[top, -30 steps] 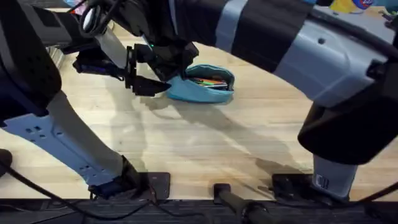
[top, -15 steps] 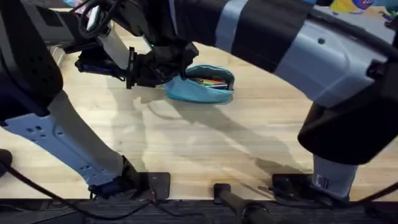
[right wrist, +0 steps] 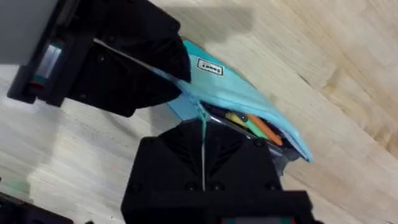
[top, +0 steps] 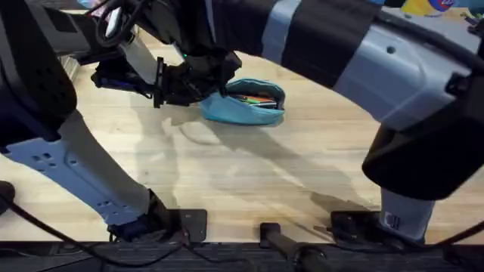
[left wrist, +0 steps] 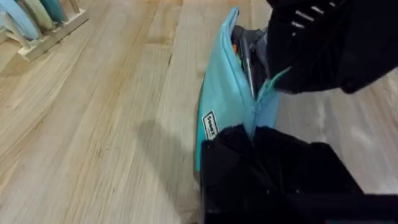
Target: Unzip the bag, pick up the pens from the table one at a time and place them inside, then zip the bag closed.
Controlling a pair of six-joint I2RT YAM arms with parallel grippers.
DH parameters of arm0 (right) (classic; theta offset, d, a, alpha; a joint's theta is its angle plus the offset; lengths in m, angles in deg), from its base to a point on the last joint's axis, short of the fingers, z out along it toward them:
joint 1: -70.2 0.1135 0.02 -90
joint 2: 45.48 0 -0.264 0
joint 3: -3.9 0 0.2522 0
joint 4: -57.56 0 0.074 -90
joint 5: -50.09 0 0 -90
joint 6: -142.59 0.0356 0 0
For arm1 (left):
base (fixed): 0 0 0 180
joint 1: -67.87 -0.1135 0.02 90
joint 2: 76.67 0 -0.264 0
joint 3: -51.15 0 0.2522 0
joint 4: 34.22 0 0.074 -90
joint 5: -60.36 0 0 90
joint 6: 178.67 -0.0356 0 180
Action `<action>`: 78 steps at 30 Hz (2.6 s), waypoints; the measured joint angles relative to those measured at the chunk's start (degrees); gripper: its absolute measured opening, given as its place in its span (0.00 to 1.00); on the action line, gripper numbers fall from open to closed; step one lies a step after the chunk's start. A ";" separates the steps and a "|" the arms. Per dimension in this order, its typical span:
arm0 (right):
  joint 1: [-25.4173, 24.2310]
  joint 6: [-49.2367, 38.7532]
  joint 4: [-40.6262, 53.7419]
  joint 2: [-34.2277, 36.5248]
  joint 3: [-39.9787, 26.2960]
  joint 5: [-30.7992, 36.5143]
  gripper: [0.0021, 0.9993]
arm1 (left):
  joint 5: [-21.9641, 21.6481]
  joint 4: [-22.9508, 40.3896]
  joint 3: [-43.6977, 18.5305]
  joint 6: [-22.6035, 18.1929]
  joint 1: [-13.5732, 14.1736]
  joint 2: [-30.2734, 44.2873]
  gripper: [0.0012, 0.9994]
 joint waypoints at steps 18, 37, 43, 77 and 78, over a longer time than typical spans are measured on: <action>-3.94 0.56 5.42 0.00 0.00 -5.35 0.03 | -0.04 0.20 -0.01 0.00 0.41 0.00 0.04; -9.63 1.40 12.81 1.77 0.00 -7.86 0.03 | -0.23 0.17 0.00 0.00 0.46 0.00 0.04; -11.70 1.61 14.34 1.77 0.00 -8.38 0.03 | -0.22 0.09 -0.01 0.00 0.46 0.00 0.04; -21.93 9.51 18.43 3.72 0.81 -16.27 0.03 | -0.22 -0.04 -0.01 0.00 0.46 0.00 0.04; -22.13 9.74 18.45 3.72 0.81 -16.35 0.03 | -0.22 -0.03 0.00 0.00 0.46 0.00 0.04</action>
